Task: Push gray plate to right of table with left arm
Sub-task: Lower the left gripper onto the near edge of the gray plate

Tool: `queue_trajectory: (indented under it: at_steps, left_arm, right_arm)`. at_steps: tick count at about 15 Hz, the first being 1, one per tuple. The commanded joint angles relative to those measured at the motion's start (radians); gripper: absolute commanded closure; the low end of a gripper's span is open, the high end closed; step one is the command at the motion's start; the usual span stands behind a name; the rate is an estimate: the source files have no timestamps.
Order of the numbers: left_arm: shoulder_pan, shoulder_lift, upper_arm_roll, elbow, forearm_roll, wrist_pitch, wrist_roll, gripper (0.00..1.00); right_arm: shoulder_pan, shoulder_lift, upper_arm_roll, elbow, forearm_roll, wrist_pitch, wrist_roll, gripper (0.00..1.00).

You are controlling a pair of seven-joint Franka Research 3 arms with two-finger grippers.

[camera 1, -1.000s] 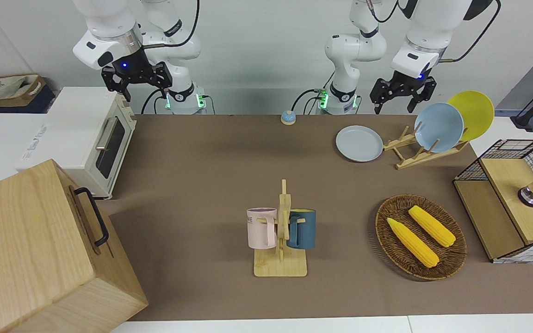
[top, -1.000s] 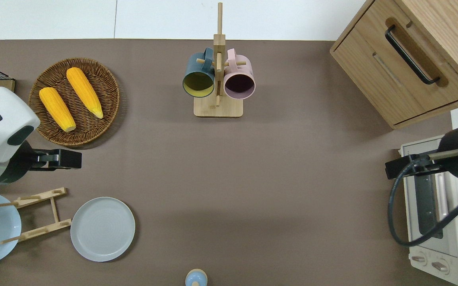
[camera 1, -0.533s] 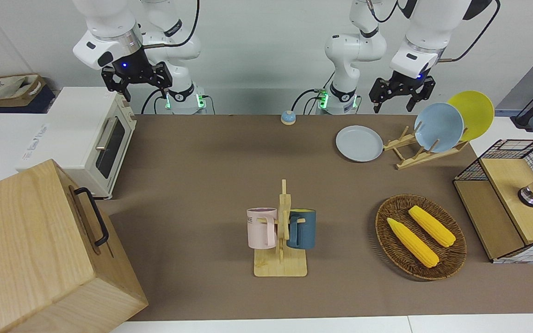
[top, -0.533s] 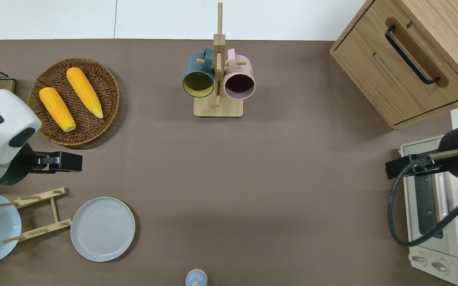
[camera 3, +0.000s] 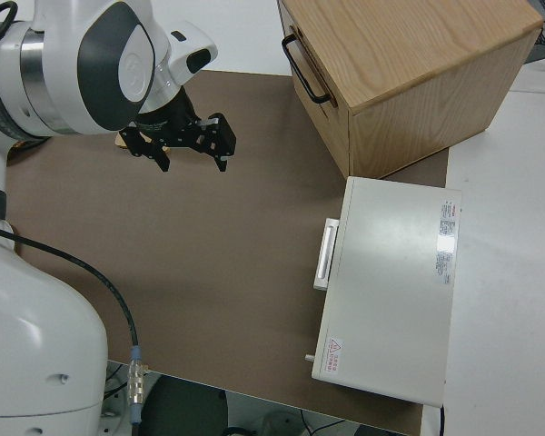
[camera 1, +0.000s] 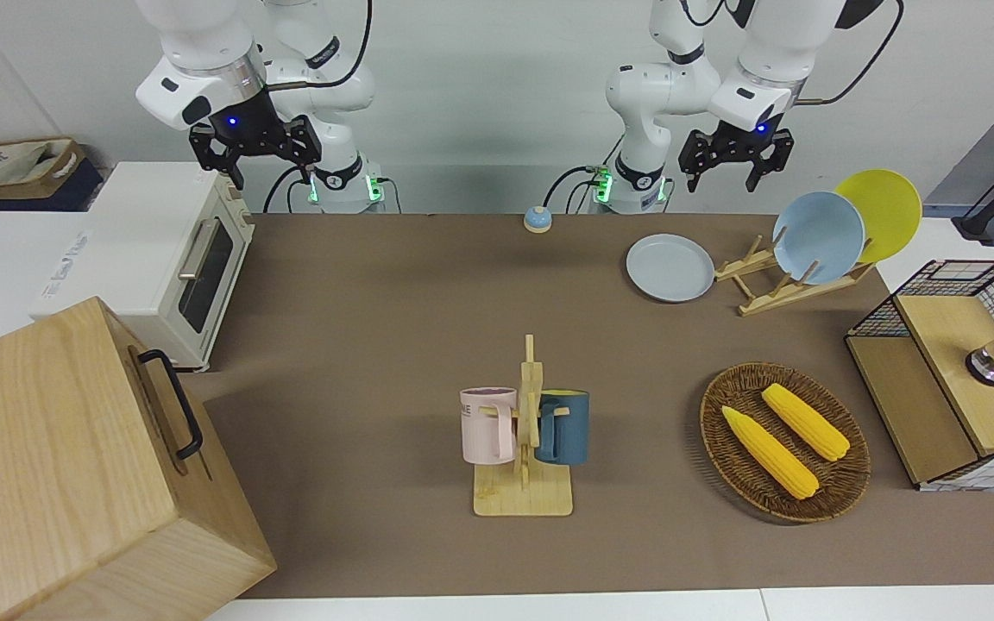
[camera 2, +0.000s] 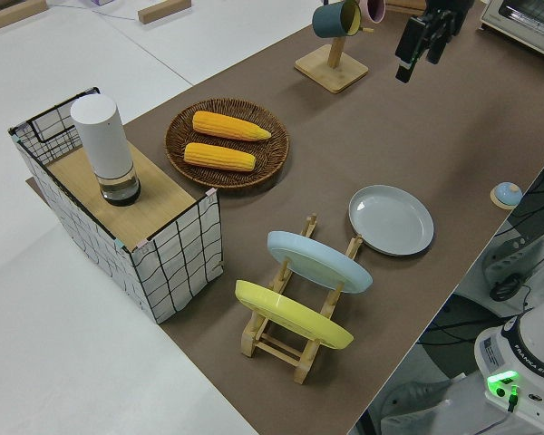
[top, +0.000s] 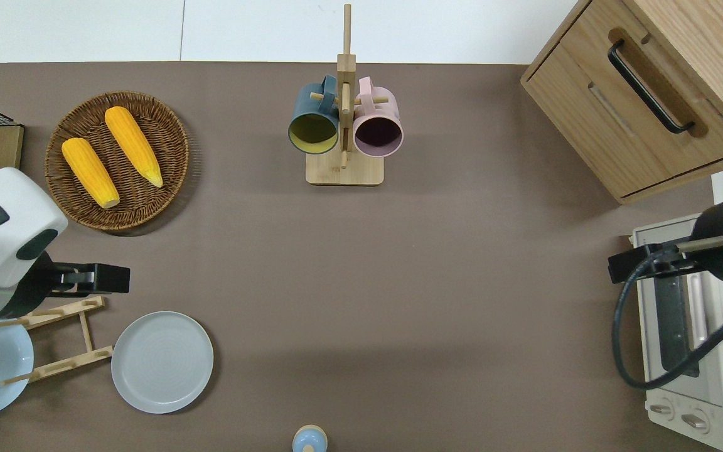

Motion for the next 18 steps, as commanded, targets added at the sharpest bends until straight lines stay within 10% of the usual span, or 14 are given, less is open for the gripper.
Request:
queue_trajectory:
  at_steps: [1,18]
  left_arm:
    - [0.009,-0.102,0.028,-0.197,0.003,0.110,0.132,0.00]
    - [0.081,-0.054,0.052,-0.662,0.042,0.712,0.329,0.01]
  right_arm:
    - [-0.019,-0.002,0.016,0.009,0.004,-0.016,0.012,0.017]
    - [-0.019,-0.002,0.016,0.009,0.004,-0.016,0.012,0.017]
